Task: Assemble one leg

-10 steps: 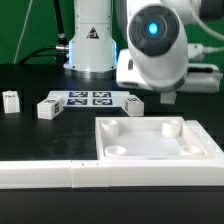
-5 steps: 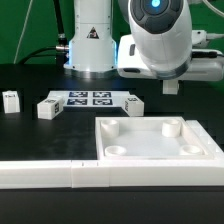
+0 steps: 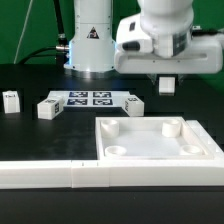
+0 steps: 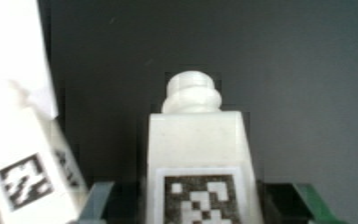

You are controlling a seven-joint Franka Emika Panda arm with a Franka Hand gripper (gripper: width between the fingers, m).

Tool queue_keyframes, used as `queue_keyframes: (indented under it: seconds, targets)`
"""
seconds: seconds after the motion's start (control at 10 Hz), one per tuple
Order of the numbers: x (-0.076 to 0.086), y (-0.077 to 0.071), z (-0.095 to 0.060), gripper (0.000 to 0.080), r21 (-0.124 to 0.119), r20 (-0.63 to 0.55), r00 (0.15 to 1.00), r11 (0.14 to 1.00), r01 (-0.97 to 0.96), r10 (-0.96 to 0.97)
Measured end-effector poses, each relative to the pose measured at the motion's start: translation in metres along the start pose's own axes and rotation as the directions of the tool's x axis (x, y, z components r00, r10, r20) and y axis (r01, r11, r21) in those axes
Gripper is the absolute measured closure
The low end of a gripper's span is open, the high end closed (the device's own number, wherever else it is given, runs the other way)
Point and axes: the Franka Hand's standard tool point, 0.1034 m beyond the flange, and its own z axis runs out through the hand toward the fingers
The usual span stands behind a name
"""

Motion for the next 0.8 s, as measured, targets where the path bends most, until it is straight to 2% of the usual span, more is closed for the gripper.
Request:
queue_keyframes:
  seconds: [0.1, 0.2, 0.4, 0.7, 0.8]
  targets:
    - [0.006, 0.001, -0.014, 0.0509, -0.021, -0.079, 0.996, 0.999, 0.029, -0.030]
    - [0.012, -0.003, -0.028, 0.0509, -0.027, -0.185, 0.981, 0.999, 0.047, -0.051]
    - [0.011, -0.004, -0.020, 0.0509, -0.020, -0.361, 0.931, 0.998, 0.058, -0.061]
    - [0.017, -0.010, -0.022, 0.0509, -0.013, -0.570, 0.817, 0.995, 0.097, -0.087]
    - [0.021, -0.009, -0.028, 0.0509, -0.034, -0.638, 0.760, 0.991, 0.132, -0.124]
